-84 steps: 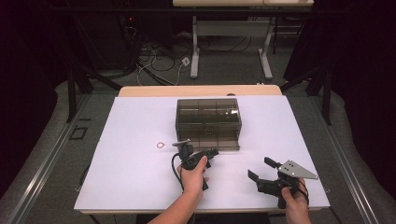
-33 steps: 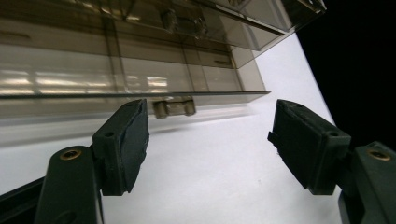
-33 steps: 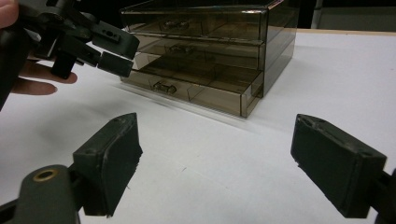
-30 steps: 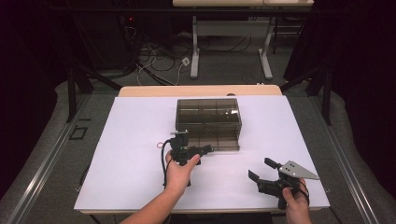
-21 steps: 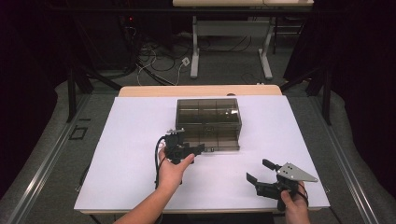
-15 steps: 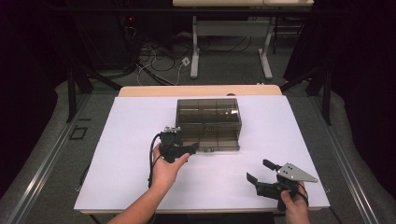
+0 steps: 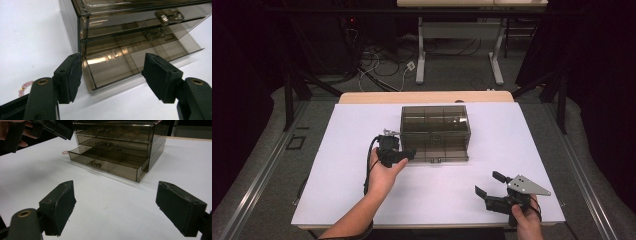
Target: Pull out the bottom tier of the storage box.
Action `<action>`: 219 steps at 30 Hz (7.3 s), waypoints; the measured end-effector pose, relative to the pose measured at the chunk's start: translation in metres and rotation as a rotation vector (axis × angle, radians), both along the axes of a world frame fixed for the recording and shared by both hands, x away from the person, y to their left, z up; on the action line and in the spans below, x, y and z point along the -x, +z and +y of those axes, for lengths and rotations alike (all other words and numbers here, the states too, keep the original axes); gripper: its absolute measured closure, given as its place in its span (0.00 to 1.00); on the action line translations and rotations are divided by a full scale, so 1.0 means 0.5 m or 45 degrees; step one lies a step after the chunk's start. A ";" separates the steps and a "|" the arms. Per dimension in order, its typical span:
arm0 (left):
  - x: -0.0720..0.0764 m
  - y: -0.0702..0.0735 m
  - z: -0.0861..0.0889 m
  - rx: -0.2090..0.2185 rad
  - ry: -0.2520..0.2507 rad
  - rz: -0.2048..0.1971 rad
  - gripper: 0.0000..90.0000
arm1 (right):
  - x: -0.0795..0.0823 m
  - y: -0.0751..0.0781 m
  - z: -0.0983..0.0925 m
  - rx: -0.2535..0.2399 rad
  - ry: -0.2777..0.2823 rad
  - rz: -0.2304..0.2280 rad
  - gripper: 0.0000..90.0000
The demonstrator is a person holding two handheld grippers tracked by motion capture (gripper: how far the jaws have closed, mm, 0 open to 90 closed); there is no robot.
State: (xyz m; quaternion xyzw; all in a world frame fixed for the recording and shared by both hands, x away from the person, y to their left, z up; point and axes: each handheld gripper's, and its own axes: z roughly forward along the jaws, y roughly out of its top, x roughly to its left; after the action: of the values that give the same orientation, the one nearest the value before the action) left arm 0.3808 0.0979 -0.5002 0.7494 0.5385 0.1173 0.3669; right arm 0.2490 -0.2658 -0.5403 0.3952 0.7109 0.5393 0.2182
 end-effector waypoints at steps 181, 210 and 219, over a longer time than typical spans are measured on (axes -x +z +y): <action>-0.029 -0.067 0.021 0.147 0.269 0.530 0.90 | -0.001 -0.002 -0.007 -0.006 0.005 -0.005 0.17; -0.026 -0.056 0.042 0.206 0.246 0.508 0.83 | -0.003 -0.003 -0.007 -0.006 0.003 -0.003 0.17; -0.021 -0.042 0.057 0.236 0.218 0.442 0.77 | -0.003 -0.003 -0.007 -0.008 0.002 -0.002 0.17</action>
State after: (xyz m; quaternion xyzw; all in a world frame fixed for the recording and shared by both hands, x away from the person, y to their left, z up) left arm 0.3915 0.1263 -0.5214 0.6728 0.6639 -0.0328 0.3247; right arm 0.2504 -0.2693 -0.5416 0.3947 0.7095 0.5420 0.2170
